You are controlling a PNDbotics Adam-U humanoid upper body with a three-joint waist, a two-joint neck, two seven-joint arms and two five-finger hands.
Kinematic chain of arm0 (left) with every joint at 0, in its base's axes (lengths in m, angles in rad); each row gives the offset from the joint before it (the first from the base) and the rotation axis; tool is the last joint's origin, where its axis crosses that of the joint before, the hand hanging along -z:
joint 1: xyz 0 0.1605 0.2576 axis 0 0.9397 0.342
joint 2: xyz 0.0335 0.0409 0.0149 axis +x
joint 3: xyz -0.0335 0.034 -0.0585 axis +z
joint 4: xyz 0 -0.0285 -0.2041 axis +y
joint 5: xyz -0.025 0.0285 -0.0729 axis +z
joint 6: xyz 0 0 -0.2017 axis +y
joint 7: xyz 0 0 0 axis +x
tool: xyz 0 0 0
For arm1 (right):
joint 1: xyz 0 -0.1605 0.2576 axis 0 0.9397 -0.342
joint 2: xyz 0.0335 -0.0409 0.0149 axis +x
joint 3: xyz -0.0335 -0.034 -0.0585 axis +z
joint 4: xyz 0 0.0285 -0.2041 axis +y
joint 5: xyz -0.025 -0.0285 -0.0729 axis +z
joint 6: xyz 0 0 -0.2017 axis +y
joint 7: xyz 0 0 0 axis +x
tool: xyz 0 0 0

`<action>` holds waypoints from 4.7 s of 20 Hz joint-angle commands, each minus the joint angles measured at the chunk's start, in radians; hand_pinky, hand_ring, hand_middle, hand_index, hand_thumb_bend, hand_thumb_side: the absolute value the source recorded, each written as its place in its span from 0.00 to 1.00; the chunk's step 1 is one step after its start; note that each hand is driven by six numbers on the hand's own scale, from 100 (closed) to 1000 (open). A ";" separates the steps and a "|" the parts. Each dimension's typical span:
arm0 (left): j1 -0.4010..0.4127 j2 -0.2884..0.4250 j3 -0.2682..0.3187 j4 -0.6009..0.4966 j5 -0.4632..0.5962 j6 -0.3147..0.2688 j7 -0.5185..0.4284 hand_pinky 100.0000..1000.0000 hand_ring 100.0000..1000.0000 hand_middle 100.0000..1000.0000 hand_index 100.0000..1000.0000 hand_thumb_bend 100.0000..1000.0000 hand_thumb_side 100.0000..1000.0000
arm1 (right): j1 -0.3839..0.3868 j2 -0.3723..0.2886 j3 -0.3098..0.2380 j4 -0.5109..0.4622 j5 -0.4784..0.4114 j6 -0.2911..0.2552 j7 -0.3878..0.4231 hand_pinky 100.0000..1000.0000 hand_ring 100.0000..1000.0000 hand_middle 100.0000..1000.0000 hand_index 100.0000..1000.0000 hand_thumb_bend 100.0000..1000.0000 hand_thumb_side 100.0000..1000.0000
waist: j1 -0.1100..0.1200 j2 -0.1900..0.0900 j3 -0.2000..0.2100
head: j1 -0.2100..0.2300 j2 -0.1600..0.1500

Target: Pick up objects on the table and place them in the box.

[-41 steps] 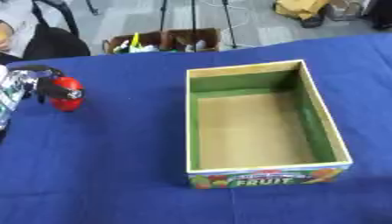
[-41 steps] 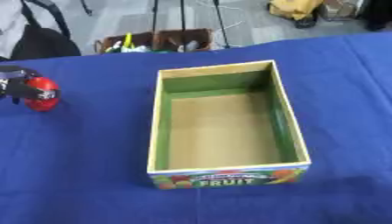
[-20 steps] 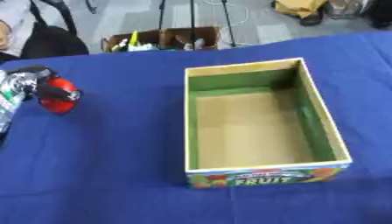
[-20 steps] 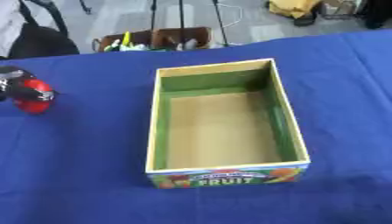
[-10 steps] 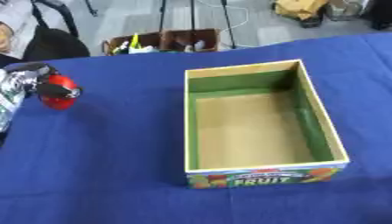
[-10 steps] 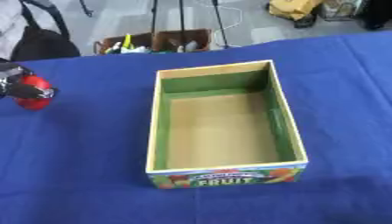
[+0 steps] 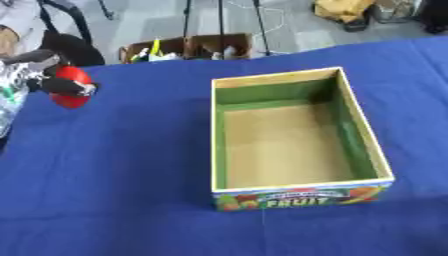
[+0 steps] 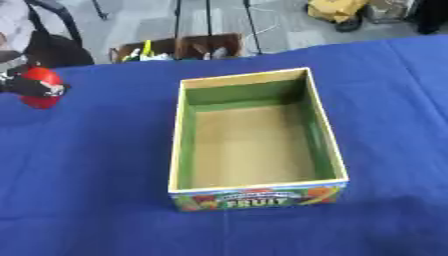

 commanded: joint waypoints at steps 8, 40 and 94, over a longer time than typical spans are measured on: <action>-0.035 0.040 -0.053 -0.238 0.073 -0.049 -0.074 0.00 0.34 0.43 0.50 0.00 0.17 | -0.001 -0.022 -0.002 -0.021 -0.030 0.019 0.008 0.48 0.53 0.37 0.47 0.00 0.88 | -0.001 -0.064 0.011 | -0.017 0.026; -0.165 -0.317 -0.301 -0.445 0.220 -0.134 -0.197 0.00 0.32 0.37 0.41 0.00 0.21 | -0.032 -0.019 0.032 -0.021 -0.073 0.045 0.056 0.48 0.53 0.36 0.47 0.00 0.88 | 0.022 -0.098 -0.043 | -0.018 0.030; -0.149 -0.392 -0.182 -0.284 0.135 -0.210 -0.110 0.70 0.83 0.81 0.91 0.18 1.00 | -0.033 -0.006 0.035 -0.021 -0.066 0.052 0.062 0.46 0.53 0.36 0.47 0.00 0.88 | 0.018 -0.090 -0.048 | -0.062 0.019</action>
